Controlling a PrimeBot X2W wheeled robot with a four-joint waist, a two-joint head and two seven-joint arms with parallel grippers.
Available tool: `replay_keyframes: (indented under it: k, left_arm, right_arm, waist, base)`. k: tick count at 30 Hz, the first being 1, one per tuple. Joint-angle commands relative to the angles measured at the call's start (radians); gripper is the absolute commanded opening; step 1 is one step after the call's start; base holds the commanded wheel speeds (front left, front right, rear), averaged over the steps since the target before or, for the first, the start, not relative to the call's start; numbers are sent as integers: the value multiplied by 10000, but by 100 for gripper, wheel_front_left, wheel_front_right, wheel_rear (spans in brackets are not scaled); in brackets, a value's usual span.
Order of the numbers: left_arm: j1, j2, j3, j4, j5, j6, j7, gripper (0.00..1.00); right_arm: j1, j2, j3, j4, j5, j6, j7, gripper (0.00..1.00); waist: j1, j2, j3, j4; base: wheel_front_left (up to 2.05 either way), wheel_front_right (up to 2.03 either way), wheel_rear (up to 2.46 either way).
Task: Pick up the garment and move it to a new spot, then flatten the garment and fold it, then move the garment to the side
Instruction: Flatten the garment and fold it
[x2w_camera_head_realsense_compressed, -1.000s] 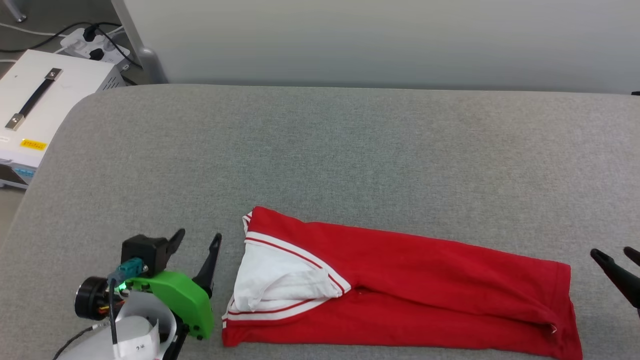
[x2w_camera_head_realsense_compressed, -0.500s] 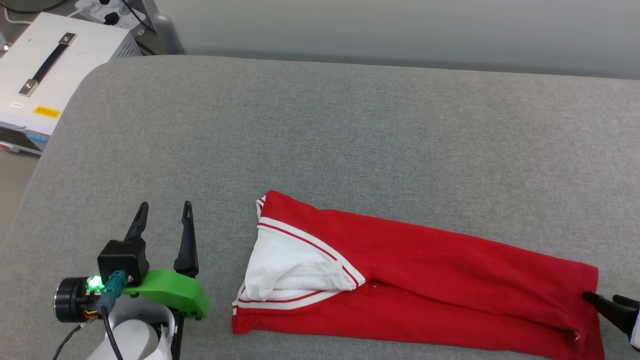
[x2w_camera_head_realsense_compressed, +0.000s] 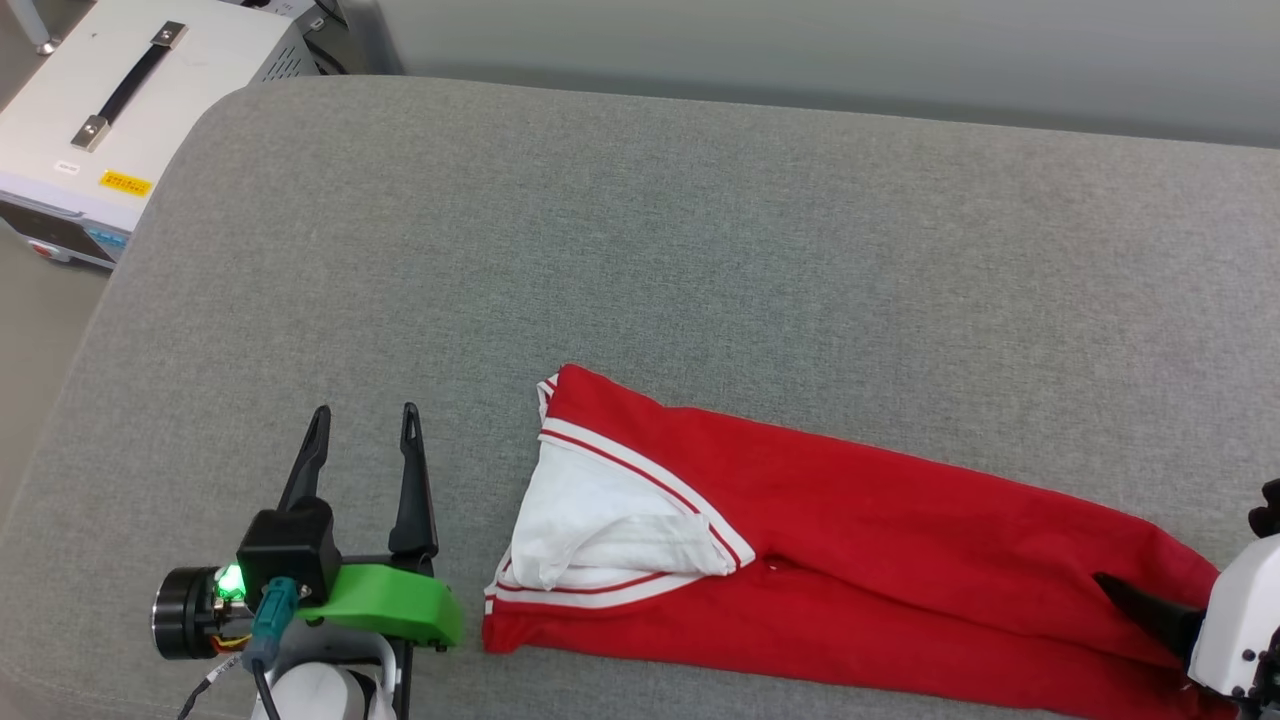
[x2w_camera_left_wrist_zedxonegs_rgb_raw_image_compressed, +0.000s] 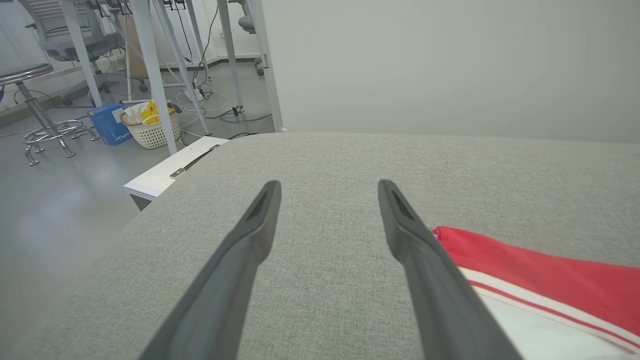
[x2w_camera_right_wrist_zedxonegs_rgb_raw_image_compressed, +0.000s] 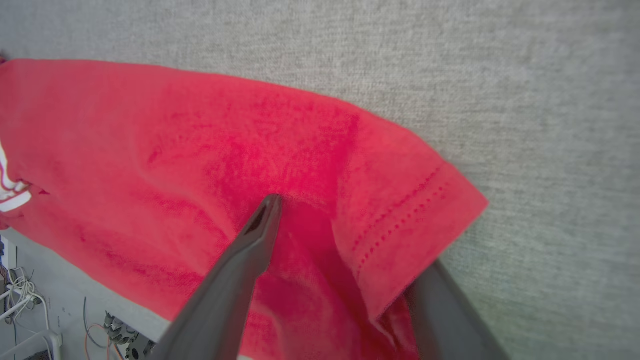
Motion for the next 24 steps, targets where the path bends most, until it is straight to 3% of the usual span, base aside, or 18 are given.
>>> replay_keyframes:
  k: [1, 2, 3, 10, 24]
  left_arm:
    - [183, -219, 167, -8, 248, -157, -58, 100]
    - [273, -463, 366, 7, 511, -349, -58, 100]
    - [324, -576, 488, 15, 636, -448, -58, 100]
    - [649, -1052, 1055, 38, 1402, -926, -58, 100]
    - [976, -1482, 1335, 342, 2162, -1620, -59, 100]
  right_arm:
    - [30, 342, 391, 239, 191, -6, -7, 100]
    - [12, 273, 515, 364, 75, -6, -237, 39]
    - [6, 246, 573, 446, 50, -6, -361, 0]
    - [44, -209, 487, 883, 116, -6, -1009, 0]
    - [153, -1904, -576, 1599, 7, -6, -1229, 0]
  waist:
    - [0, 0, -12, 6]
    - [0, 0, -37, -9]
    - [0, 0, -66, -23]
    - [0, 0, -351, -135]
    - [0, 0, -1012, -346]
  base:
    - [0, 0, 0]
    - [0, 0, 0]
    - [0, 0, 0]
    - [0, 0, 0]
    - [0, 0, 0]
